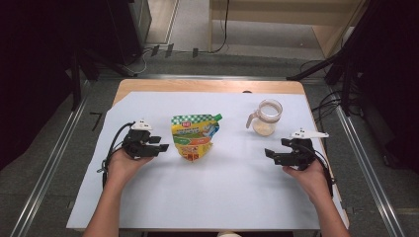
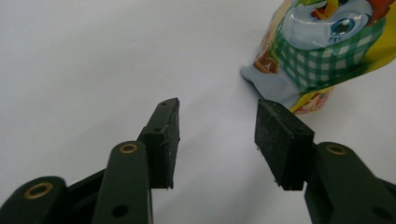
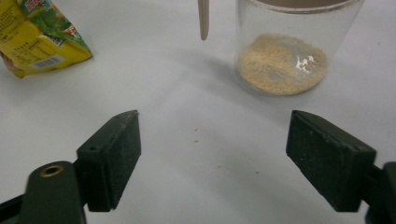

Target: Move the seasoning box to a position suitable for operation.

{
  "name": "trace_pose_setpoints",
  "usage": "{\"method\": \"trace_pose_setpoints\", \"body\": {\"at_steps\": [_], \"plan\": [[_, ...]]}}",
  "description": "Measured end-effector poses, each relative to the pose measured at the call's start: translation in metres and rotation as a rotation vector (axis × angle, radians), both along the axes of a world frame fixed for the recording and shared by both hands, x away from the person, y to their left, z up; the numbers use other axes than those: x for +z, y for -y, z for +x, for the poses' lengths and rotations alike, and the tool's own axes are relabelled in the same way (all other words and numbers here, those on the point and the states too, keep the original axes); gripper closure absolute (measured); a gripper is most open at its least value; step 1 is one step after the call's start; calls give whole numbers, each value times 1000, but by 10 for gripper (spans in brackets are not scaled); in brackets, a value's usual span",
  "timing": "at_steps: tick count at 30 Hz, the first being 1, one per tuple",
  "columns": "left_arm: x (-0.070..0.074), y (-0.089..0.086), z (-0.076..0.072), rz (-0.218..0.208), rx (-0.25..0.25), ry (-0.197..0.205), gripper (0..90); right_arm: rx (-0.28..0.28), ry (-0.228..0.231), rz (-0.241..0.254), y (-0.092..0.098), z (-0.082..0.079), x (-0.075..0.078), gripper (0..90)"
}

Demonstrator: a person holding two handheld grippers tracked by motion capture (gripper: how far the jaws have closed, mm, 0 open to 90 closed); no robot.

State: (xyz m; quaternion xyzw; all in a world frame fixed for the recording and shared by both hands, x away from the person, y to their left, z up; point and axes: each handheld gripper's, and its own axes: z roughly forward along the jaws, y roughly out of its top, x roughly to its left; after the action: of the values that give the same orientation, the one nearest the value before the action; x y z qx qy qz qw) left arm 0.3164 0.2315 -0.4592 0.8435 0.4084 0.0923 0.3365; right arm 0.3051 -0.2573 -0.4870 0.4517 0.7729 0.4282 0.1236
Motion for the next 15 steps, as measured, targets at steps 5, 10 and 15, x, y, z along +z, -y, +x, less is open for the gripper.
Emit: {"method": "trace_pose_setpoints", "body": {"at_steps": [5,10,15], "plan": [[0,3,-2,-1,-16,-42,494,46,12,-10,-2,-1,0,342],[1,4,-3,-10,-28,-46,495,61,11,-22,-4,-2,2,400],[2,4,-4,-33,-28,-52,439,63,16,-17,-7,-2,4,409]]}}
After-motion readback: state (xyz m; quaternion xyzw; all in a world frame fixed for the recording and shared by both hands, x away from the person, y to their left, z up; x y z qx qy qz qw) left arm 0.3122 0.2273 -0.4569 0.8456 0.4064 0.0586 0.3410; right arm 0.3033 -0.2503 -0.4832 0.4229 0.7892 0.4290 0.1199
